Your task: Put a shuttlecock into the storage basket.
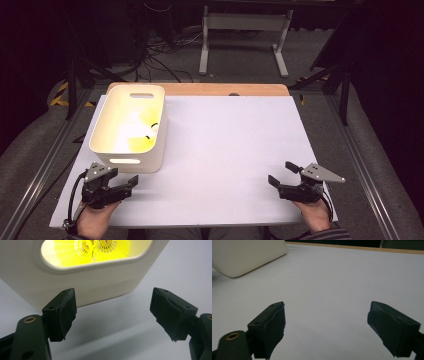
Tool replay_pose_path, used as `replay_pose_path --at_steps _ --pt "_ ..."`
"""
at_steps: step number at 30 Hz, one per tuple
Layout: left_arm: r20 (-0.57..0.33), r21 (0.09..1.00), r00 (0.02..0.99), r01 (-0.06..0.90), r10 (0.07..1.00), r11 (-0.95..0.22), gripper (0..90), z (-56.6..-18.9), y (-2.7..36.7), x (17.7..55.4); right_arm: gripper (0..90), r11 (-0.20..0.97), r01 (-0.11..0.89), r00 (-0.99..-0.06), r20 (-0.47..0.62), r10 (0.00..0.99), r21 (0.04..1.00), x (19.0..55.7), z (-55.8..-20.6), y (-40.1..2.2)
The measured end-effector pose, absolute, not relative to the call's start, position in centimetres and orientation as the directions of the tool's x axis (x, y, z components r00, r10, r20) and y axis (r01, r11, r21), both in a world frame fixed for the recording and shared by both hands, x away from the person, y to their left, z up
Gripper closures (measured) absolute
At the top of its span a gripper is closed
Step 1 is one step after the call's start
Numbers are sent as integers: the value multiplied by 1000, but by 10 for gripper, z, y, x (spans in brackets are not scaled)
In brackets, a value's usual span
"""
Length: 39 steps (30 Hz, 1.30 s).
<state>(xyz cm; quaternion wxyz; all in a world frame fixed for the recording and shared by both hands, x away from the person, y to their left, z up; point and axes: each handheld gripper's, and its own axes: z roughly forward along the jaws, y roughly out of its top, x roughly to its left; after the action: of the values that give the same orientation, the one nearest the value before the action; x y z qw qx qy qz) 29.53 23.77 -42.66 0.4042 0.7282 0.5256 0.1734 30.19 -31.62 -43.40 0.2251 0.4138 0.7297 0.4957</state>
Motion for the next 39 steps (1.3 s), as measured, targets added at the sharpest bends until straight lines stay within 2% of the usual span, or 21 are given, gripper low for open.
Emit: replay_pose_path --at_steps 39 --pt "-177 800 414 588 893 -114 219 -427 237 295 144 159 387 -556 92 826 908 299 -434 -314"
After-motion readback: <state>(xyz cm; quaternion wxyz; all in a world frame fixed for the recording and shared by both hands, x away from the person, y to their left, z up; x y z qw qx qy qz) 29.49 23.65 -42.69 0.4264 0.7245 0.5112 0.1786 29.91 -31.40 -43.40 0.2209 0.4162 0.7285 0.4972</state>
